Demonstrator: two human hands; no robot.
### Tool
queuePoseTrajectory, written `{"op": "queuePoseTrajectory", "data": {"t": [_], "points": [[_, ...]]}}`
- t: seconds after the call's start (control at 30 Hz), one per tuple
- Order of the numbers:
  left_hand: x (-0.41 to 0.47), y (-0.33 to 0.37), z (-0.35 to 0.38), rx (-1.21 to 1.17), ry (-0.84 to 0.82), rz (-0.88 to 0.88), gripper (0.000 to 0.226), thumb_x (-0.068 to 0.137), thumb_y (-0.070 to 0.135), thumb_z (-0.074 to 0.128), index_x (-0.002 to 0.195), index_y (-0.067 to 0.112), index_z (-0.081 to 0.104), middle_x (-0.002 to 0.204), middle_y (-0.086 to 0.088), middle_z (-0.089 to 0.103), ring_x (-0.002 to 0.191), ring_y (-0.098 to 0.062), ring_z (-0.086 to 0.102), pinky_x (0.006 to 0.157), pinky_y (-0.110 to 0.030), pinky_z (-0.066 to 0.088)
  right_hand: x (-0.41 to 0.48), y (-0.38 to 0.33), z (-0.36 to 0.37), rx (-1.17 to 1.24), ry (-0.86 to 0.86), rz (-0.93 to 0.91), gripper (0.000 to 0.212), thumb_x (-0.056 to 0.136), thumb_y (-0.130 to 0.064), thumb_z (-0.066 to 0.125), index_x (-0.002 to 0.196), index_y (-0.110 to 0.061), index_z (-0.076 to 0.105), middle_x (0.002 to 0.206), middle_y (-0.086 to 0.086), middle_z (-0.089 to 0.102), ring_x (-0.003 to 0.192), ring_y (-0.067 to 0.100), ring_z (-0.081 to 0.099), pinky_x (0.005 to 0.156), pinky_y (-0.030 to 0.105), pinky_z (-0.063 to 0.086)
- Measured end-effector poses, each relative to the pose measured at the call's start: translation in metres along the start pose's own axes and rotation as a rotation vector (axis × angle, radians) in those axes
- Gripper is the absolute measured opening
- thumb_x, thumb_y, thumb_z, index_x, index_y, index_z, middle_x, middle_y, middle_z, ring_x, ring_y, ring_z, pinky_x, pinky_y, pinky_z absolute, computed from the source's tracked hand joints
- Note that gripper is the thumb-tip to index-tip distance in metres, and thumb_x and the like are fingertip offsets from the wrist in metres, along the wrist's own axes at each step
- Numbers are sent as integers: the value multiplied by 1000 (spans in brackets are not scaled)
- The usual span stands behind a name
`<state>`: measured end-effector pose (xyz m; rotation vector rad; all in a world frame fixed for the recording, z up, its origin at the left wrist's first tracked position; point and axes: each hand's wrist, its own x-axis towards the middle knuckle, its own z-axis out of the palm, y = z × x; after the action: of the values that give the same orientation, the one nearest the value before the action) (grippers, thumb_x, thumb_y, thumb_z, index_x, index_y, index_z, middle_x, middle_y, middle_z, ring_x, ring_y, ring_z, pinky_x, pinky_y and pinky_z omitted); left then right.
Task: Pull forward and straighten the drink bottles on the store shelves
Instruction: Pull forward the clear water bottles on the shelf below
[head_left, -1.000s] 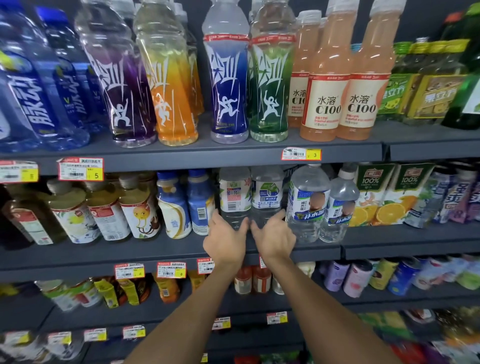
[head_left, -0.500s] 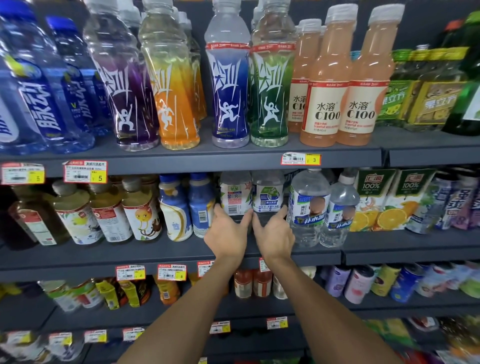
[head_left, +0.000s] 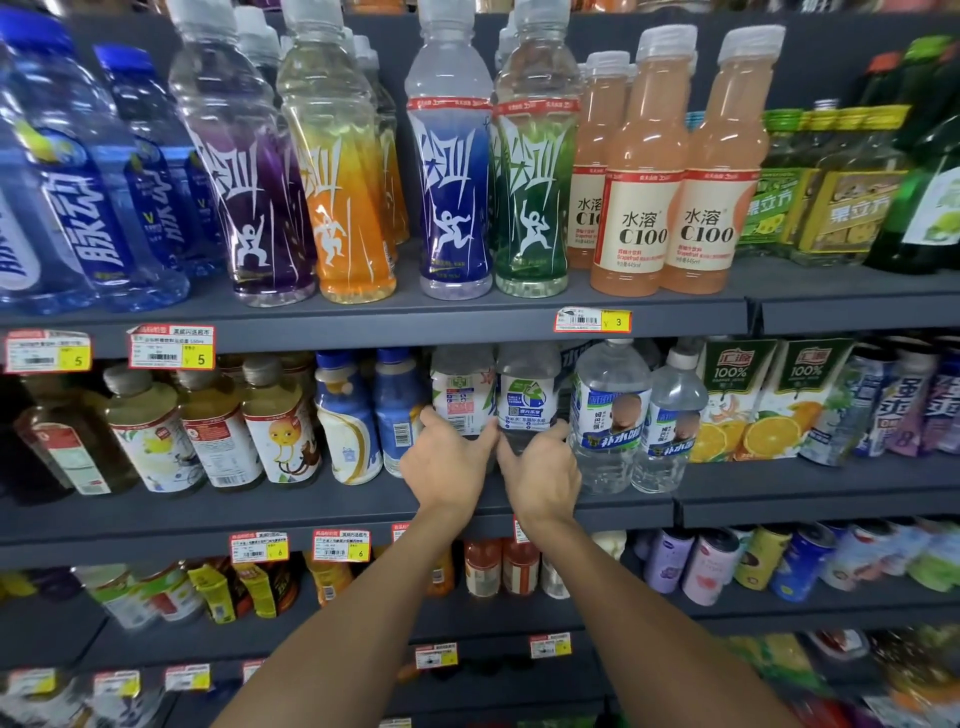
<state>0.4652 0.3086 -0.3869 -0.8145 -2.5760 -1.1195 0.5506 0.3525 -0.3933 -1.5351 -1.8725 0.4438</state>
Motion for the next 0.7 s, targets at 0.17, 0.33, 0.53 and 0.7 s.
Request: {"op": "queuePoseTrajectory", "data": {"t": [0.17,0.33,0.53,0.7], "points": [[-7,-7,-8,11,31,4,71,74,75,63,102,12,50,78,-5,70,74,-30,70,59,-34,46,-12,11,-5,28,31,-26,64,92,-58,57,125,-5,43,95,15,72,91,34,70,68,35,46],[-11,-13,-16,11,37,0,73,72,77,62,107,14,52,76,-2,69,73,-27,70,58,-34,50,-7,6,-8,-3,43,-15,73,88,-63,56,127,-3,42,94,14,72,88,34,70,65,35,44],[-17,-21,-24,4,30,21,76,70,84,58,111,19,53,79,3,70,75,-21,70,60,-31,51,3,0,-3,-23,5,37,77,81,-66,63,123,-4,44,98,13,71,90,32,70,65,34,42],[-19,-26,-30,33,39,42,83,69,91,48,112,20,53,77,4,70,74,-19,70,60,-31,50,5,2,5,-34,8,23,74,80,-69,62,117,-7,47,97,12,71,90,32,70,70,36,47]]}}
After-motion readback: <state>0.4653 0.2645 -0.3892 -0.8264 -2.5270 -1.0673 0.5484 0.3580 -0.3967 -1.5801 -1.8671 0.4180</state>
